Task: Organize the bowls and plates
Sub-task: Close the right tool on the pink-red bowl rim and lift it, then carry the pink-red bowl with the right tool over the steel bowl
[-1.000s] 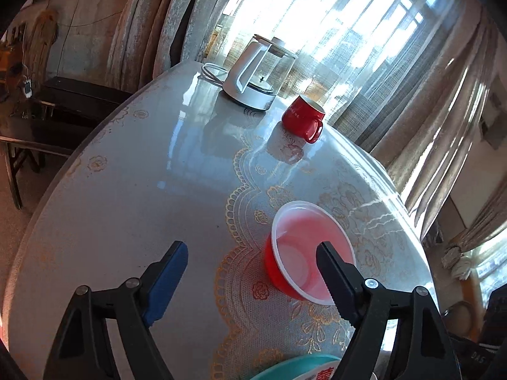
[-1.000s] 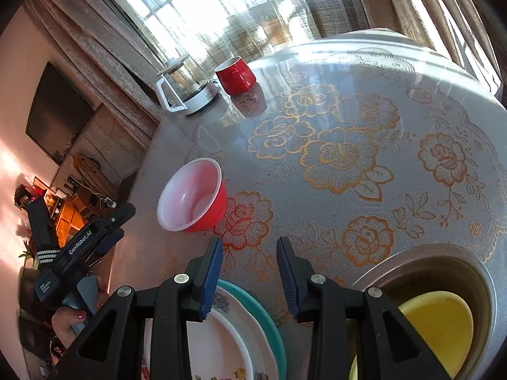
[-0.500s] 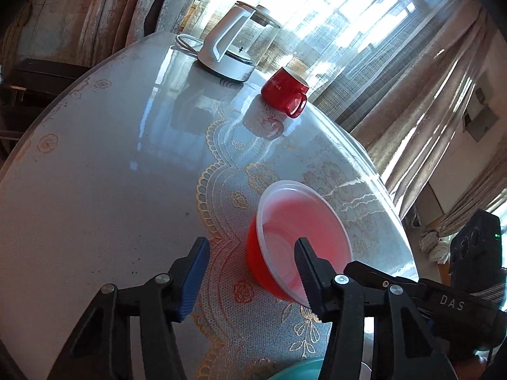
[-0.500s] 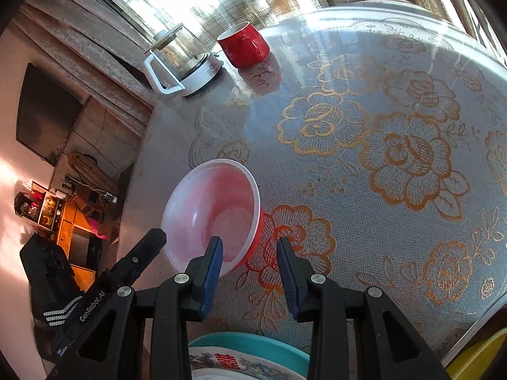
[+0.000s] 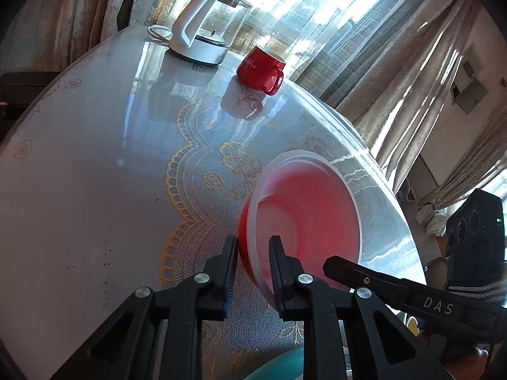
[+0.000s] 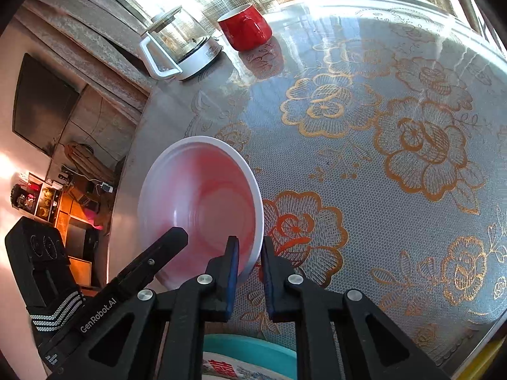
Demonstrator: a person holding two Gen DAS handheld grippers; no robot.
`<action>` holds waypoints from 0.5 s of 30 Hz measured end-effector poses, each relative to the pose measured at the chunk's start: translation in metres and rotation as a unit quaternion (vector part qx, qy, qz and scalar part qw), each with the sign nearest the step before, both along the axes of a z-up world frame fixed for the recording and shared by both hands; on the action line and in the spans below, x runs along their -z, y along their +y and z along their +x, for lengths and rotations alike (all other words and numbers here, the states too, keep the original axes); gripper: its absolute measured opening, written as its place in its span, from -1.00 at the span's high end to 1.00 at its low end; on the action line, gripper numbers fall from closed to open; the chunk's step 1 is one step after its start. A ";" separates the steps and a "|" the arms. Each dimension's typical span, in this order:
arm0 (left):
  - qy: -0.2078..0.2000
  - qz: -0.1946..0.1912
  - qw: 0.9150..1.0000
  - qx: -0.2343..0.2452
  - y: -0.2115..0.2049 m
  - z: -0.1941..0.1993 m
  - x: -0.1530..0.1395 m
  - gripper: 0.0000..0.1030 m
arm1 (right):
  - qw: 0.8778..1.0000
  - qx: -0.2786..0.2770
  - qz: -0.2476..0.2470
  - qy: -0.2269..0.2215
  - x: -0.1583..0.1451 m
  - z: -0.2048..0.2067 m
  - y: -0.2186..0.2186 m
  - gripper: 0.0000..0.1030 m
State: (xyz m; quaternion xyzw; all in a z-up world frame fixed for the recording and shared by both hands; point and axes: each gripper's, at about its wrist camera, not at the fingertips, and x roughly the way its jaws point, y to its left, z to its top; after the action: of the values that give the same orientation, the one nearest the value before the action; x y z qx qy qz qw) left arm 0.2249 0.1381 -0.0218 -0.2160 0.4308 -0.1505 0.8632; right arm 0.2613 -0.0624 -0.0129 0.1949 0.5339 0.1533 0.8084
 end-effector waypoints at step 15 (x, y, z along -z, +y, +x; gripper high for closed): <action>-0.059 0.034 0.996 0.050 -0.033 -0.039 -0.026 0.64 | 0.998 0.035 0.032 -0.036 -0.027 -0.052 -0.035 0.74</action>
State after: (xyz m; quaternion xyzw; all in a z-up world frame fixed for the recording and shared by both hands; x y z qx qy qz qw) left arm 0.1861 0.1054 0.0042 -0.1553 0.3943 -0.1906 0.8855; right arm 0.2096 -0.0977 0.0137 0.2338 0.4923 0.1484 0.8252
